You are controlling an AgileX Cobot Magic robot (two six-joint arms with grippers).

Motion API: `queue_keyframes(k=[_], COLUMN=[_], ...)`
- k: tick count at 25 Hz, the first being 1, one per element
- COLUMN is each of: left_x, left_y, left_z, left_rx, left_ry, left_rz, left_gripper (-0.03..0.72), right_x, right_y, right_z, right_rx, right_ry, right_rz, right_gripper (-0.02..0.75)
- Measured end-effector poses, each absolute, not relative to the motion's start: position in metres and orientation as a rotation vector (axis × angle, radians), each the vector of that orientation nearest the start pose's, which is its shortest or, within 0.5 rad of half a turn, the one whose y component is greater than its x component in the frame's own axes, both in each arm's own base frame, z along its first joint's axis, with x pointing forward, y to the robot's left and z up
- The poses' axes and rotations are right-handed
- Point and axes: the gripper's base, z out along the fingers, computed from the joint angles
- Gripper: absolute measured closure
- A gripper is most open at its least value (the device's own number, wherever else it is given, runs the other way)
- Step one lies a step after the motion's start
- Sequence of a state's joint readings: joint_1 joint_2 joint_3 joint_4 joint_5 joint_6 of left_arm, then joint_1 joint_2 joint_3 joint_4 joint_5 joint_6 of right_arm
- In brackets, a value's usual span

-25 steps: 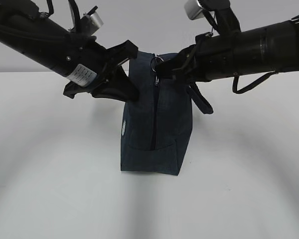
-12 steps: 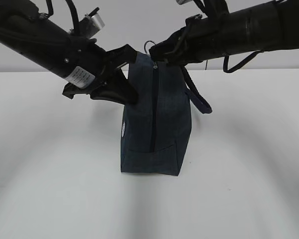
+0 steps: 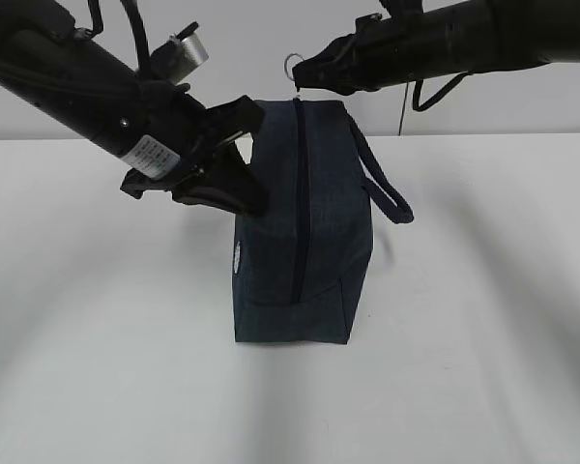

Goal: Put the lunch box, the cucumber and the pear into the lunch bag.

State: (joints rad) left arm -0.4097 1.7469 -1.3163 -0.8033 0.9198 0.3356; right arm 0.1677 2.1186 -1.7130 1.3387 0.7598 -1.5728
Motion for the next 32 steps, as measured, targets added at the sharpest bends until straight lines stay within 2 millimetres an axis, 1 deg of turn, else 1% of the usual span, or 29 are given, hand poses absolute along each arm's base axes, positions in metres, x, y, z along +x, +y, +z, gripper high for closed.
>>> queue_keyframes(k=[1, 4, 6, 7, 10, 11, 14, 17, 18, 19, 20, 22, 24, 25, 26, 27, 28, 30, 32], left_x=[0.314, 0.312, 0.310, 0.309, 0.307, 0.306, 0.306, 0.306, 0.306, 0.306, 0.305, 0.302, 0.295, 0.292, 0.288, 0.285, 0.281, 0.277, 0.278], left_y=[-0.194, -0.194, -0.194, -0.193, -0.192, -0.192, -0.191, -0.191, -0.191, -0.191, -0.191, -0.190, -0.189, -0.188, -0.187, -0.185, -0.183, -0.180, -0.177], left_z=[0.265, 0.264, 0.264, 0.265, 0.268, 0.268, 0.268, 0.268, 0.268, 0.268, 0.268, 0.270, 0.276, 0.281, 0.286, 0.294, 0.303, 0.319, 0.335], left_rx=[0.468, 0.509, 0.532, 0.544, 0.567, 0.576, 0.589, 0.591, 0.591, 0.593, 0.598, 0.619, 0.653, 0.668, 0.679, 0.687, 0.685, 0.631, 0.531], left_ry=[2.663, 2.674, 2.687, 2.686, 2.681, 2.682, 2.686, 2.687, 2.687, 2.688, 2.693, 2.706, 2.714, 2.709, 2.699, 2.679, 2.644, 2.580, 2.485], left_rz=[-1.015, -1.023, -1.031, -1.031, -1.021, -1.016, -1.001, -0.997, -0.997, -0.996, -1.000, -1.017, -1.036, -1.043, -1.047, -1.047, -1.043, -1.029, -1.003], left_gripper=[0.680, 0.680, 0.680, 0.680, 0.680, 0.680, 0.680, 0.679, 0.666, 0.640, 0.585, 0.421, 0.228, 0.161, 0.128, 0.114, 0.118, 0.158, 0.207], right_x=[0.473, 0.493, 0.504, 0.508, 0.519, 0.521, 0.523, 0.524, 0.524, 0.524, 0.524, 0.523, 0.523, 0.523, 0.523, 0.523, 0.523, 0.523, 0.523], right_y=[0.141, 0.144, 0.146, 0.147, 0.148, 0.149, 0.149, 0.148, 0.148, 0.148, 0.148, 0.148, 0.148, 0.148, 0.149, 0.149, 0.149, 0.149, 0.149], right_z=[0.251, 0.236, 0.230, 0.223, 0.212, 0.208, 0.205, 0.209, 0.209, 0.210, 0.209, 0.209, 0.209, 0.209, 0.209, 0.209, 0.208, 0.208, 0.208], right_rx=[-0.899, -0.923, -0.933, -0.939, -0.954, -0.961, -0.981, -0.991, -0.993, -0.993, -0.996, -0.998, -0.998, -0.999, -1.000, -1.002, -1.003, -1.004, -1.008], right_ry=[1.812, 1.841, 1.858, 1.874, 1.910, 1.922, 1.929, 1.919, 1.919, 1.917, 1.920, 1.919, 1.920, 1.920, 1.920, 1.920, 1.922, 1.922, 1.923], right_rz=[0.685, 0.709, 0.722, 0.731, 0.757, 0.767, 0.781, 0.783, 0.784, 0.786, 0.786, 0.788, 0.788, 0.790, 0.791, 0.793, 0.796, 0.796, 0.798], right_gripper=[0.754, 0.754, 0.754, 0.754, 0.754, 0.754, 0.754, 0.754, 0.754, 0.754, 0.754, 0.754, 0.754, 0.754, 0.754, 0.754, 0.754, 0.754, 0.754])
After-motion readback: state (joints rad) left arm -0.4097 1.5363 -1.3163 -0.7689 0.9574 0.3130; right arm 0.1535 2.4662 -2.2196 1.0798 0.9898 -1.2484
